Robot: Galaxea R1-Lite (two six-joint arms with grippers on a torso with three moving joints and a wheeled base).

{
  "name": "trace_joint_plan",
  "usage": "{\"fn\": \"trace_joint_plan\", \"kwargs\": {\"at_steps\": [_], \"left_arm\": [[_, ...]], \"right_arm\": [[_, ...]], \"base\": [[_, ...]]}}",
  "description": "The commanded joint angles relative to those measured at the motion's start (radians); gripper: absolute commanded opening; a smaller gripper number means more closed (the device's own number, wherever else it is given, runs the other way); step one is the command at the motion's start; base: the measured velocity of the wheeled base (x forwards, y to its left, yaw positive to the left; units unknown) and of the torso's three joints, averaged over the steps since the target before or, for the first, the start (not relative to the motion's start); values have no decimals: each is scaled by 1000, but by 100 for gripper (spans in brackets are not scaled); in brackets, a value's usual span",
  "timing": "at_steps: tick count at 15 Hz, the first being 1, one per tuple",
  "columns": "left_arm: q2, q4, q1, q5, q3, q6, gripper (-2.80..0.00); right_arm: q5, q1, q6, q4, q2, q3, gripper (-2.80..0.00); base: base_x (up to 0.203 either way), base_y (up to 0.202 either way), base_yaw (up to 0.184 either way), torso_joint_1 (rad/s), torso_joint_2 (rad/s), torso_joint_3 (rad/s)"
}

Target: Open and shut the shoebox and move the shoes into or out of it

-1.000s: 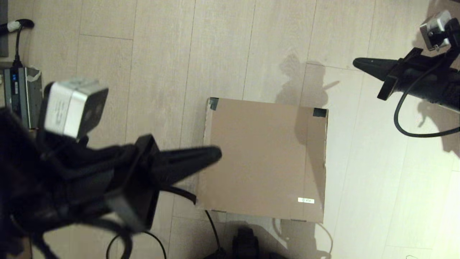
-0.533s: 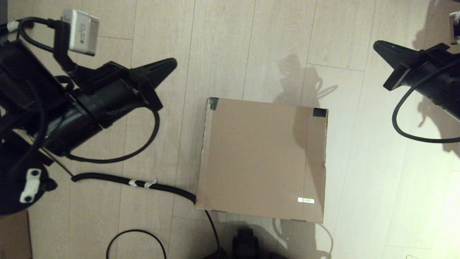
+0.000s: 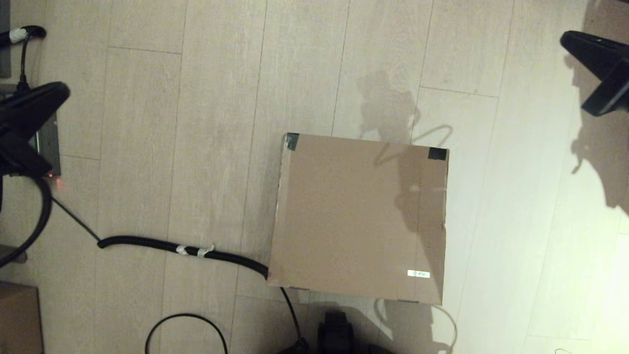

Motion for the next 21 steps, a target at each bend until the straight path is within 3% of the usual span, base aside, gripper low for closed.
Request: {"fn": "trace_joint_plan", "kwargs": {"at_steps": [1, 3, 7, 12, 13, 15, 16, 18, 21], "left_arm": [[-221, 9, 81, -4, 92, 2, -280], [-351, 45, 128, -19, 145, 4, -280], [-616, 427, 149, -64, 107, -24, -280], [-846, 741, 174, -94, 134, -46, -280], [-841, 701, 175, -112, 144, -65, -280], [-765, 681, 169, -154, 103, -132, -280], [-731, 677, 167, -160, 71, -160, -280], [-750, 678, 152, -173, 91, -169, -280], [-774, 681, 42, -152, 96, -152, -280]], "right_arm": [[-5, 14, -1, 91, -177, 10, -280], [-9, -11, -7, 164, -317, 48, -280], [36, -95, -18, 264, -618, 196, -280], [80, -181, 9, 544, -981, 343, -280], [101, -189, 41, 599, -1043, 370, -280], [148, -207, 195, 696, -1118, 426, -280], [153, -210, 221, 720, -1129, 445, -280], [162, -212, 218, 724, -1155, 484, -280], [173, -212, 213, 733, -1185, 489, -280]], "base": [[0, 0, 0, 0, 0, 0], [0, 0, 0, 0, 0, 0], [0, 0, 0, 0, 0, 0], [0, 0, 0, 0, 0, 0], [0, 0, 0, 0, 0, 0], [0, 0, 0, 0, 0, 0], [0, 0, 0, 0, 0, 0], [0, 0, 0, 0, 0, 0], [0, 0, 0, 0, 0, 0]]}}
